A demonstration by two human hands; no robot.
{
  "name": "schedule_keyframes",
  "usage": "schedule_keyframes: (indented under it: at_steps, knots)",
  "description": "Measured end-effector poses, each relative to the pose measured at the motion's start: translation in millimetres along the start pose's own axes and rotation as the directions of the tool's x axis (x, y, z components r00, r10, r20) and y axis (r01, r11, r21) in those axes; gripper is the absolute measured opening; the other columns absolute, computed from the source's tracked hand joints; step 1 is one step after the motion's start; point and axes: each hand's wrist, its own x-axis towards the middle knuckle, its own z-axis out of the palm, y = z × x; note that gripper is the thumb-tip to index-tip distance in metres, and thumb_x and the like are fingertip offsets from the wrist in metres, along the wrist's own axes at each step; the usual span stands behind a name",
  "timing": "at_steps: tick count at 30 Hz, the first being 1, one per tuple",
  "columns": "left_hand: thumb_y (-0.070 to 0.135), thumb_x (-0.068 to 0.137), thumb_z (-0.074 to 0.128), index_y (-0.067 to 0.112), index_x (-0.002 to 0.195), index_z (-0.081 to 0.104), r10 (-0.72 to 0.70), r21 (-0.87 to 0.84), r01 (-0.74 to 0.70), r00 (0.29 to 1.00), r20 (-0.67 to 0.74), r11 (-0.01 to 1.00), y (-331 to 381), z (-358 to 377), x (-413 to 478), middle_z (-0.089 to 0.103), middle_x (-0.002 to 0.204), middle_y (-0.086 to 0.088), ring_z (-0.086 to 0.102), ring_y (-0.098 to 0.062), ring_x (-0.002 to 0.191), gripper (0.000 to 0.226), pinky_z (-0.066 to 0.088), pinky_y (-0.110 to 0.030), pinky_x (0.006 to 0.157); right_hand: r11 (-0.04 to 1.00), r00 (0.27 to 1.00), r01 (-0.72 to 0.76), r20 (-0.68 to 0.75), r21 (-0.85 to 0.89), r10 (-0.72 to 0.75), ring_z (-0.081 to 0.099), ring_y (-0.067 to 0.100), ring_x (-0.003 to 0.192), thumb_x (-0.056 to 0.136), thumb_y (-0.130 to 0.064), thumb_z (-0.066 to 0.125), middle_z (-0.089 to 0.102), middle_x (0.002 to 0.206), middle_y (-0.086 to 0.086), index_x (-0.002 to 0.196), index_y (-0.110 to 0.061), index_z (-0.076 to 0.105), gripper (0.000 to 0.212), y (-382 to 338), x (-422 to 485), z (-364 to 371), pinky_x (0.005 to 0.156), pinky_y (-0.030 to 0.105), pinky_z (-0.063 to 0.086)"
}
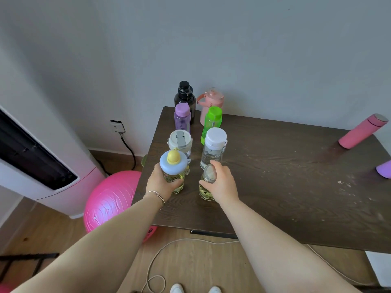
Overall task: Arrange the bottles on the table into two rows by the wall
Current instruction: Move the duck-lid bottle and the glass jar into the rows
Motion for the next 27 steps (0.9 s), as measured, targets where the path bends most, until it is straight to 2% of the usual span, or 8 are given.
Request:
schedule_keyframes:
  at_steps: [10,15,18,21,24,27]
  knots:
    - [0.035,0.068,0.086,0.023,0.133,0.038,0.005,-0.02,-0.005,1.0,0.014,1.0,-3,0,-2,0.053,0.129,0.0,0.054,-0.022,0.114,0.082,0.049,-0.039,0.091,0.999,0.999,0.028,0.031,-0.02,-0.028,0.057,0.024,0.109,0.078,-0.041,0.08,0.045,0.126,0.002,0.141,-0.031,0.037,0.077,5,-3,-1,0.087,0.038,0.053]
    - [0.034,0.069,0.086,0.021,0.137,0.034,-0.008,-0.007,0.008,0.999,0.036,1.0,-2,0,-5,0.049,0.135,-0.002,0.053,-0.024,0.118,0.087,0.047,-0.042,0.096,0.998,0.997,0.016,0.08,-0.067,-0.01,0.054,0.027,0.118,0.078,-0.043,0.08,0.04,0.136,0.006,0.146,-0.031,0.027,0.087,1,-3,-5,0.093,0.042,0.052]
    - [0.036,0.071,0.083,0.019,0.142,0.029,-0.023,0.065,0.018,0.997,0.07,0.998,-4,1,-10,0.044,0.14,-0.006,0.051,-0.027,0.12,0.091,0.046,-0.043,0.098,0.993,0.992,-0.026,0.116,-0.117,0.039,0.048,0.028,0.129,0.079,-0.042,0.08,0.034,0.149,0.008,0.155,-0.029,0.011,0.103,2,-7,-10,0.099,0.045,0.05]
    - [0.04,0.075,0.078,0.017,0.144,0.025,-0.03,0.169,0.014,0.995,0.094,0.986,-6,2,-20,0.04,0.141,-0.011,0.048,-0.031,0.122,0.091,0.044,-0.045,0.099,0.98,0.989,-0.028,0.134,-0.195,0.055,0.041,0.027,0.137,0.081,-0.041,0.078,0.028,0.156,0.008,0.157,-0.026,0.0,0.11,7,-17,-17,0.102,0.045,0.047]
    - [0.042,0.078,0.074,0.016,0.145,0.022,-0.036,0.267,0.006,0.994,0.107,0.964,-7,3,-30,0.041,0.138,-0.014,0.048,-0.034,0.121,0.089,0.045,-0.048,0.098,0.953,0.99,-0.013,0.129,-0.304,0.055,0.038,0.027,0.139,0.082,-0.045,0.076,0.029,0.157,0.009,0.157,-0.022,-0.003,0.112,12,-30,-26,0.104,0.042,0.046]
    - [0.042,0.082,0.071,0.011,0.148,0.018,-0.061,0.385,0.011,0.991,0.118,0.923,-3,3,-40,0.039,0.14,-0.017,0.044,-0.036,0.125,0.091,0.042,-0.047,0.101,0.919,0.991,0.022,0.13,-0.394,0.033,0.035,0.028,0.142,0.084,-0.048,0.073,0.029,0.159,0.011,0.157,-0.016,0.002,0.107,19,-40,-37,0.109,0.04,0.042]
